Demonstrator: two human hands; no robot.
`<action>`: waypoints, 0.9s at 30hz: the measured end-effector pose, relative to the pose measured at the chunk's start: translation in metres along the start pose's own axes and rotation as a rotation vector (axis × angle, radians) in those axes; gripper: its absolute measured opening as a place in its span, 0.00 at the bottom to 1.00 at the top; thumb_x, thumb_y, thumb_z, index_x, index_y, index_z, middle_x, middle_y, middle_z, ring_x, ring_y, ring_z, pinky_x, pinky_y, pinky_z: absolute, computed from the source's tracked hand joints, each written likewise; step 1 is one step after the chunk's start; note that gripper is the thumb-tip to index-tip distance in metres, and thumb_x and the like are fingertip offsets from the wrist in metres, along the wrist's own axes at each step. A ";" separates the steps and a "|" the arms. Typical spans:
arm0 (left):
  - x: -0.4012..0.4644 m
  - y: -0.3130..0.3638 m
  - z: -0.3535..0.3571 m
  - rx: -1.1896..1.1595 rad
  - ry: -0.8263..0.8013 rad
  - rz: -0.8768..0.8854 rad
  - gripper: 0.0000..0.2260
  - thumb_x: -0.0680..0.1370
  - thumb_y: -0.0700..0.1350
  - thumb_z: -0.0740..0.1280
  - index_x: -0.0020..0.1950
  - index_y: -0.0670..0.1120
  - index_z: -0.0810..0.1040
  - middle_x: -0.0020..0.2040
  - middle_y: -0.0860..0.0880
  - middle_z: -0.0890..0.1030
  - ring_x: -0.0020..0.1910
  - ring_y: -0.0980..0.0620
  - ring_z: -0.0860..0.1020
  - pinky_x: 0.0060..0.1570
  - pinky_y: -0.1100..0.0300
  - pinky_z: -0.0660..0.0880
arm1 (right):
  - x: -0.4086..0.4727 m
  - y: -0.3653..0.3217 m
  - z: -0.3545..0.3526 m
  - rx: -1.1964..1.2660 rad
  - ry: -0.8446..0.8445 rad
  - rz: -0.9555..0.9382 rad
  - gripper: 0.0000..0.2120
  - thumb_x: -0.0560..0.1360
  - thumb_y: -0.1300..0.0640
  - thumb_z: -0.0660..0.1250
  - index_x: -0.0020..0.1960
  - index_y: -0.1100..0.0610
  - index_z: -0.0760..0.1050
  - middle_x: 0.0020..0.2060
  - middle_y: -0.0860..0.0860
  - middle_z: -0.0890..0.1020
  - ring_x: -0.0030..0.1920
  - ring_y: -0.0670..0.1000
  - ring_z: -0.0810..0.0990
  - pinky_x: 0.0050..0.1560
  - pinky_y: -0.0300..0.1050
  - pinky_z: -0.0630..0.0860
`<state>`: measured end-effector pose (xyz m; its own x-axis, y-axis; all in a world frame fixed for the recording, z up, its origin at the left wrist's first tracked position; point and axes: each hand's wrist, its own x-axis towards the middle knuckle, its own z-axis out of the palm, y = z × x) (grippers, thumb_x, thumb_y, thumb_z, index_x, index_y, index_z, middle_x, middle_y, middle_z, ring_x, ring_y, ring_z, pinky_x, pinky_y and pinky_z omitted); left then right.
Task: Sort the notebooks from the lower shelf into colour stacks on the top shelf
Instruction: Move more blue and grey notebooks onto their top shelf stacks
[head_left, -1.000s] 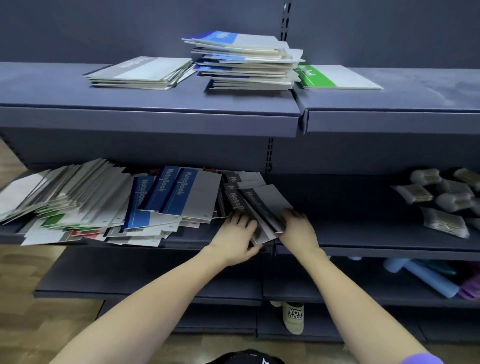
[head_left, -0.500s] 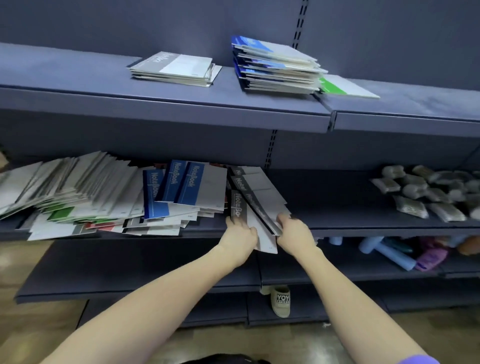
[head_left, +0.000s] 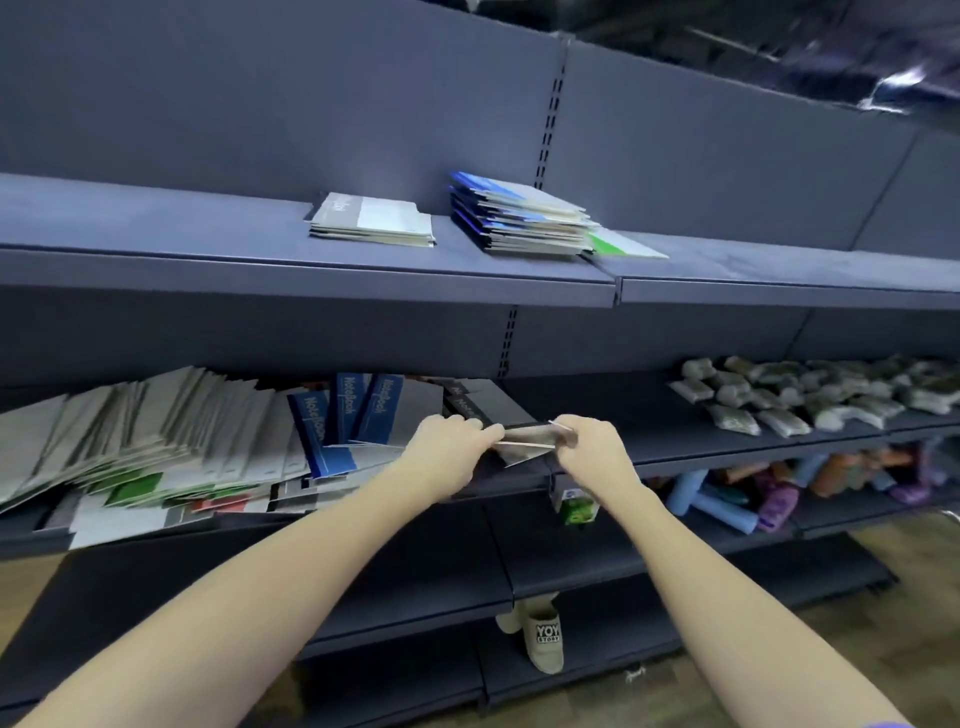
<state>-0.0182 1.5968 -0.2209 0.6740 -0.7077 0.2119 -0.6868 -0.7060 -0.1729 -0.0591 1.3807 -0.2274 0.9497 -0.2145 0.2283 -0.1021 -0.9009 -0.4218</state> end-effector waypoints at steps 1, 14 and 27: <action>-0.004 -0.005 -0.013 -0.002 0.028 0.010 0.17 0.76 0.36 0.60 0.63 0.49 0.67 0.53 0.49 0.77 0.53 0.45 0.77 0.43 0.53 0.69 | -0.001 -0.009 -0.007 0.009 0.034 -0.016 0.06 0.70 0.64 0.61 0.38 0.54 0.72 0.31 0.50 0.76 0.37 0.58 0.76 0.34 0.49 0.70; -0.032 -0.114 -0.205 -0.012 0.432 -0.119 0.05 0.79 0.40 0.60 0.53 0.49 0.69 0.45 0.51 0.78 0.42 0.45 0.72 0.39 0.53 0.69 | 0.044 -0.176 -0.138 0.158 0.567 -0.371 0.10 0.66 0.52 0.59 0.29 0.53 0.61 0.24 0.48 0.67 0.33 0.60 0.67 0.34 0.48 0.64; -0.046 -0.172 -0.284 -0.083 0.656 -0.293 0.07 0.79 0.39 0.62 0.53 0.51 0.73 0.40 0.49 0.77 0.42 0.41 0.73 0.41 0.53 0.70 | 0.092 -0.280 -0.176 0.250 0.818 -0.457 0.09 0.74 0.59 0.60 0.35 0.55 0.66 0.27 0.49 0.69 0.34 0.57 0.66 0.34 0.47 0.64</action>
<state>-0.0082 1.7595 0.0724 0.5494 -0.3077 0.7768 -0.5390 -0.8410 0.0480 0.0045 1.5466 0.0660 0.3727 -0.1449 0.9166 0.3814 -0.8765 -0.2937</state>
